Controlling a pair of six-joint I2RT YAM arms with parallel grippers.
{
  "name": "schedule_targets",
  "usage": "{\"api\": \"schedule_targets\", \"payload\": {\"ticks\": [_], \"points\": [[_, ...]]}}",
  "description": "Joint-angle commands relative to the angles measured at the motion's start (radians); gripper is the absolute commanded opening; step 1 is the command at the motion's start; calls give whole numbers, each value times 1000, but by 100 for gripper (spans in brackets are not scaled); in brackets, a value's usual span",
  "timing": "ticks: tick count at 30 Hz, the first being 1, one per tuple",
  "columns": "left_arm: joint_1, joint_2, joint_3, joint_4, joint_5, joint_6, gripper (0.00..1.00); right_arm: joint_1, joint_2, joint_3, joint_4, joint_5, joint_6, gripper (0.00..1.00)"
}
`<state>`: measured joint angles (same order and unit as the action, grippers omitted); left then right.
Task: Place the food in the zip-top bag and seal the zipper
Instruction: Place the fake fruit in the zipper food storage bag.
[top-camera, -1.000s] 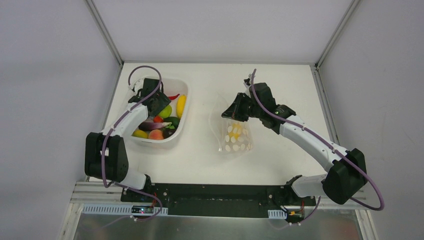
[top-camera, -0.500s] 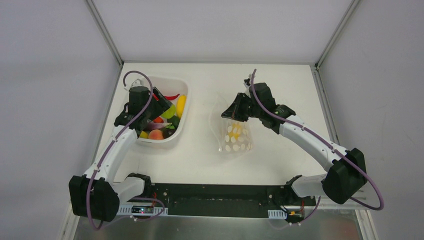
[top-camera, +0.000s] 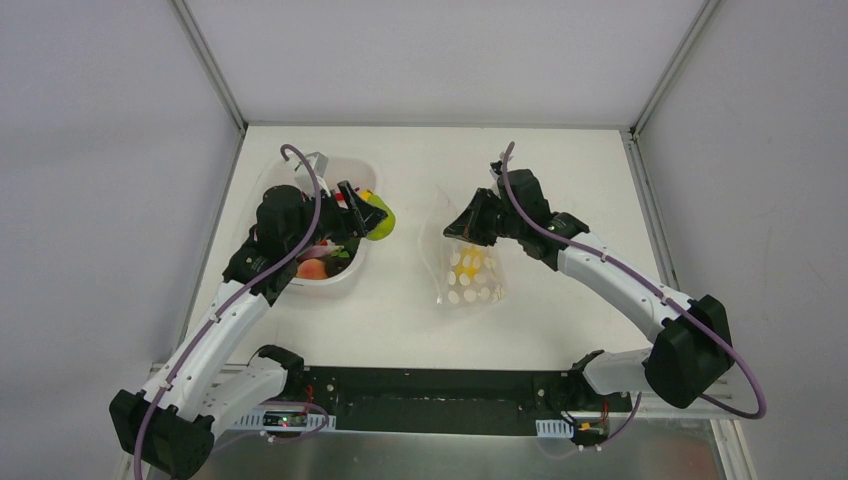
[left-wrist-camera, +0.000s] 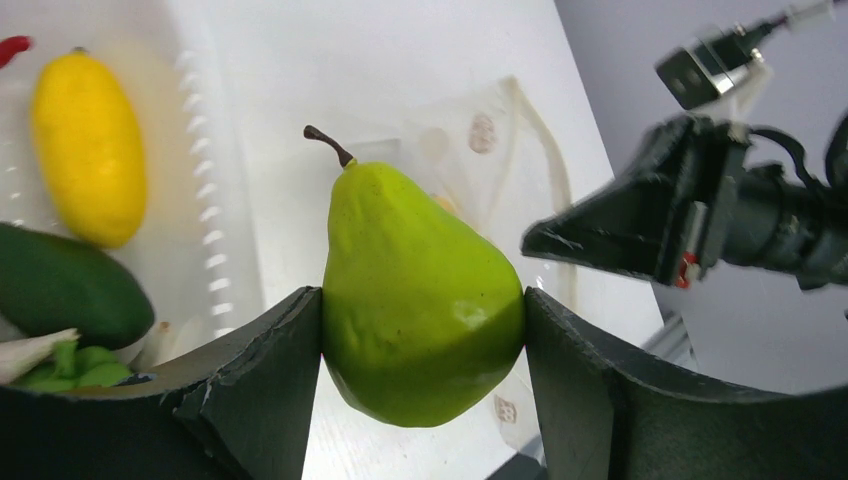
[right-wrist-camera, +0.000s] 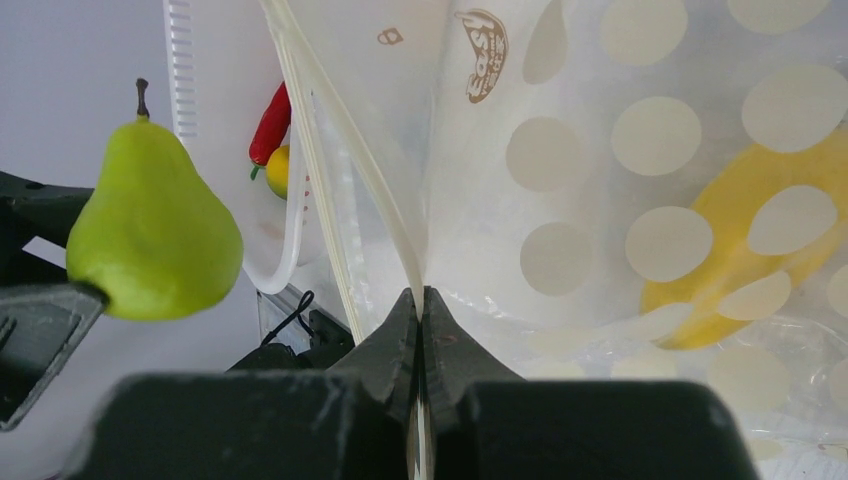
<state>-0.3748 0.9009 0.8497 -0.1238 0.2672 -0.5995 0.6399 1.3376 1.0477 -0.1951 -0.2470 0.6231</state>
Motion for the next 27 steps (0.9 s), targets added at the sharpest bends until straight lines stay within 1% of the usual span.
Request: {"api": "schedule_targets", "payload": {"ticks": [1, 6, 8, 13, 17, 19, 22, 25, 27], "points": [[-59, 8, 29, 90, 128, 68, 60, 0, -28, -8, 49, 30, 30, 0], [-144, 49, 58, 120, 206, 87, 61, 0, -39, -18, 66, 24, 40, 0], [-177, 67, 66, 170, 217, 85, 62, 0, -40, -20, 73, 19, 44, 0], [-251, 133, 101, 197, 204, 103, 62, 2, -44, -15, 83, 5, 46, 0], [-284, 192, 121, 201, 188, 115, 62, 1, -54, -18, 86, 2, 44, 0], [-302, 216, 126, 184, 141, 141, 62, 3, -61, -17, 85, 1, 41, 0], [-331, 250, 145, 105, 51, 198, 62, 1, -77, -18, 84, 4, 38, 0], [-355, 272, 152, 43, -77, 216, 61, 2, -96, -20, 84, 13, 35, 0], [-362, 278, 156, 13, -133, 221, 61, 2, -106, -21, 82, 18, 33, 0]]}}
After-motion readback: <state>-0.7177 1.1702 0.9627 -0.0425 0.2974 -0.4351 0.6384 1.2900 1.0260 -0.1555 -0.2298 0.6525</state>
